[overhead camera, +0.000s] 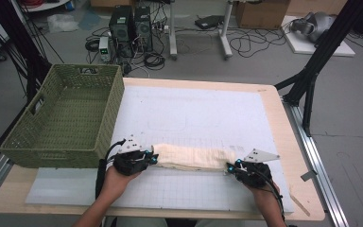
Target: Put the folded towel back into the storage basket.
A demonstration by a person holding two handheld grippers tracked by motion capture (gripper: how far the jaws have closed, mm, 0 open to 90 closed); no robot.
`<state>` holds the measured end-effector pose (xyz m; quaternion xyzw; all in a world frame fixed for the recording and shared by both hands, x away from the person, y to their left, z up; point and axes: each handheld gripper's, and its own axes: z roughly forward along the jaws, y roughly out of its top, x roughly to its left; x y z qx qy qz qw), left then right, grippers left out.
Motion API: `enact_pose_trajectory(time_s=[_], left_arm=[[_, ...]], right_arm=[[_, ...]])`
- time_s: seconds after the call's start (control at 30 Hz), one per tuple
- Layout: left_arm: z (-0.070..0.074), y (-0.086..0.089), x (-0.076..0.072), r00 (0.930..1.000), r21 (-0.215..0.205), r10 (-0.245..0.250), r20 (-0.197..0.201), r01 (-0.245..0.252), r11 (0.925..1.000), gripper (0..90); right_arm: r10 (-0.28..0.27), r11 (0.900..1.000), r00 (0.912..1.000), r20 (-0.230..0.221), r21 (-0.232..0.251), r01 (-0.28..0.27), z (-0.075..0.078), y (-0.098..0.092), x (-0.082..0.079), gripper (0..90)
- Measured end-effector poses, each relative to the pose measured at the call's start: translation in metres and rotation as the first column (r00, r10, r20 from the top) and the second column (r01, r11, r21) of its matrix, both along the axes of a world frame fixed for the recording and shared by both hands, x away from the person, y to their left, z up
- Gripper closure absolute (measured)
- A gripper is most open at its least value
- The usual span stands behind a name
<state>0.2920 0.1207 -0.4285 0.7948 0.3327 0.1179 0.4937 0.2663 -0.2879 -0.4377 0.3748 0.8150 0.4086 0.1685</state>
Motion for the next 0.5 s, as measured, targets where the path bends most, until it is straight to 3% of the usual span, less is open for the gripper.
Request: enact_pose_trajectory(time_s=[0.5], left_arm=[[0.025,0.002,-0.008,0.9972,-0.057,-0.014,0.073,0.018,0.9982,80.6]], right_arm=[[-0.008,0.999,0.9973,0.073,0.039,0.005,0.019,-0.002,0.01,78.4]])
